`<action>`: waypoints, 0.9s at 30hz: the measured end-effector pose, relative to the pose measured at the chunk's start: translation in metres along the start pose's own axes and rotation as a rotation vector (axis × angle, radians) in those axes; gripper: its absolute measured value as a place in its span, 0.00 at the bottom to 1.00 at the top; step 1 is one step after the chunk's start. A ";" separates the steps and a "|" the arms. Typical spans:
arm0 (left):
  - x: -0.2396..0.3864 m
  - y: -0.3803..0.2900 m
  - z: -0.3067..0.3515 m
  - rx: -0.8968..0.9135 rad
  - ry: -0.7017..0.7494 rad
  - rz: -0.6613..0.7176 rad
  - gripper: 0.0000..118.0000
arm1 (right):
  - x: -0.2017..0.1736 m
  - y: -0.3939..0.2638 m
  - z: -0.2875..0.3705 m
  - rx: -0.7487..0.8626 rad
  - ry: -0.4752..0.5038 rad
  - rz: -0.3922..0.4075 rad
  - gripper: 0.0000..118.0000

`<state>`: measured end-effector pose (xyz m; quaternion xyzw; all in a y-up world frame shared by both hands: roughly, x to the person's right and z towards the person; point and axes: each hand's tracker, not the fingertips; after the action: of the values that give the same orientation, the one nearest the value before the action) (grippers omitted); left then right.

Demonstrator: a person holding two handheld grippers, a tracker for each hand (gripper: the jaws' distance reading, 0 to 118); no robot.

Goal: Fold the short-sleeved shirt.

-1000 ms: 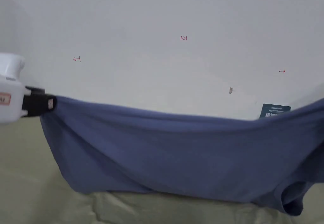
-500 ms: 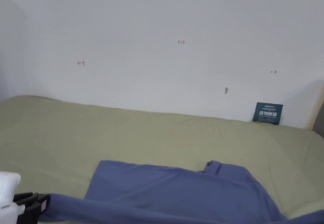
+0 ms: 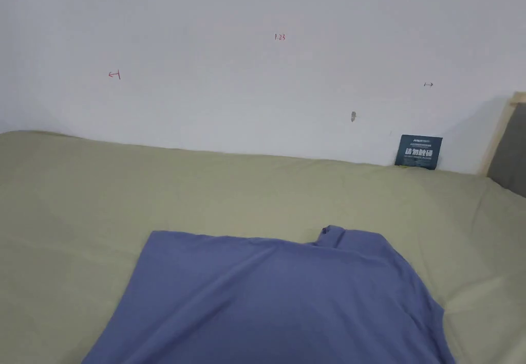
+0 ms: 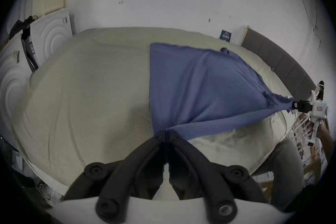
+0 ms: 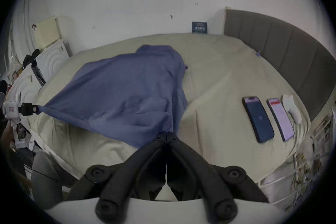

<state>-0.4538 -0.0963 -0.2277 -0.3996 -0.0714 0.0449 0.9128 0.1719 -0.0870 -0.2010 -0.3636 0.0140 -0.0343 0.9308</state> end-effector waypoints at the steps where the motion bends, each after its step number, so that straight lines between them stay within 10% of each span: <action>1: 0.000 -0.005 -0.001 -0.007 0.001 -0.006 0.03 | 0.003 -0.004 -0.001 -0.017 -0.005 -0.004 0.00; 3: -0.001 -0.015 -0.003 -0.021 0.008 -0.023 0.13 | 0.006 -0.009 -0.003 -0.033 -0.029 -0.019 0.00; 5: -0.007 -0.022 -0.003 -0.019 0.017 -0.001 0.49 | 0.009 -0.011 -0.002 -0.042 -0.029 -0.047 0.04; 7: -0.012 -0.026 0.002 -0.017 -0.006 0.106 0.86 | 0.006 -0.009 0.003 -0.039 -0.033 -0.038 0.47; 12: 0.000 -0.011 0.032 0.068 0.000 0.182 0.87 | -0.020 0.013 0.038 0.039 -0.092 0.059 0.54; 18: 0.081 0.016 0.055 0.275 0.069 0.062 0.87 | -0.057 0.018 0.066 0.176 -0.018 -0.070 0.54; 21: 0.127 0.008 0.047 0.279 0.151 0.112 0.74 | -0.092 0.006 0.058 0.161 -0.048 -0.069 0.53; 24: 0.167 -0.005 0.036 0.201 0.055 0.164 0.00 | -0.128 -0.011 0.050 0.131 -0.061 0.032 0.40; 25: 0.179 -0.011 0.029 0.174 0.029 0.154 0.00 | -0.136 -0.018 0.045 0.103 -0.048 0.066 0.01; 27: 0.199 -0.028 0.022 0.168 0.053 0.090 0.00 | -0.154 -0.032 0.039 0.093 -0.085 0.135 0.01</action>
<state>-0.2605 -0.0713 -0.1734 -0.3252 -0.0250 0.0812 0.9418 0.0183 -0.0723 -0.1507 -0.3193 -0.0024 0.0431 0.9467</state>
